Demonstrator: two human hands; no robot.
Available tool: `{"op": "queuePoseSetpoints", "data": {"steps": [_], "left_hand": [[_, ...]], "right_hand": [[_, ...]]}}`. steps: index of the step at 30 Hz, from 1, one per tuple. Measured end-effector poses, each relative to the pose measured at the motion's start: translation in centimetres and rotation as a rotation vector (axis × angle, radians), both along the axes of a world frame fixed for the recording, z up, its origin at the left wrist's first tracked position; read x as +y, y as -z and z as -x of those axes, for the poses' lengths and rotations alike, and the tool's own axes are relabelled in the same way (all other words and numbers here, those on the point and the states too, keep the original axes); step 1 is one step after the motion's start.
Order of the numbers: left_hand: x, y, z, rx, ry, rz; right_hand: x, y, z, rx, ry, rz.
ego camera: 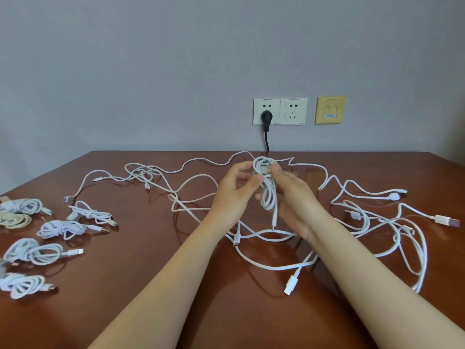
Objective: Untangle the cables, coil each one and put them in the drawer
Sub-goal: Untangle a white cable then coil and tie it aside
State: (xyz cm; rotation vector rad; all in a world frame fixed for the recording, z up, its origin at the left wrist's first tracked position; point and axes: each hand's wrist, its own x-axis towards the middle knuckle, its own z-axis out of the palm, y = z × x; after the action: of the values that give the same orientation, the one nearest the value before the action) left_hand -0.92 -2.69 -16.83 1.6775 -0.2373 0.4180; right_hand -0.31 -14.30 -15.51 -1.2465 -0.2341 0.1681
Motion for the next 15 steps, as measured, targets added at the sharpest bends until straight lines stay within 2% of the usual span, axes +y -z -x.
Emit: {"op": "queuePoseSetpoints", "data": {"steps": [2, 8, 15], "left_hand": [[-0.12, -0.18, 0.14, 0.030, 0.003, 0.060], [0.09, -0.39, 0.40, 0.105, 0.007, 0.068], [0.66, -0.43, 0.55, 0.215, 0.026, 0.139]], "right_hand": [[-0.02, -0.07, 0.11, -0.023, 0.006, 0.036], [0.14, 0.15, 0.32, -0.110, 0.067, 0.171], [0.24, 0.18, 0.67, -0.126, -0.084, 0.215]]}}
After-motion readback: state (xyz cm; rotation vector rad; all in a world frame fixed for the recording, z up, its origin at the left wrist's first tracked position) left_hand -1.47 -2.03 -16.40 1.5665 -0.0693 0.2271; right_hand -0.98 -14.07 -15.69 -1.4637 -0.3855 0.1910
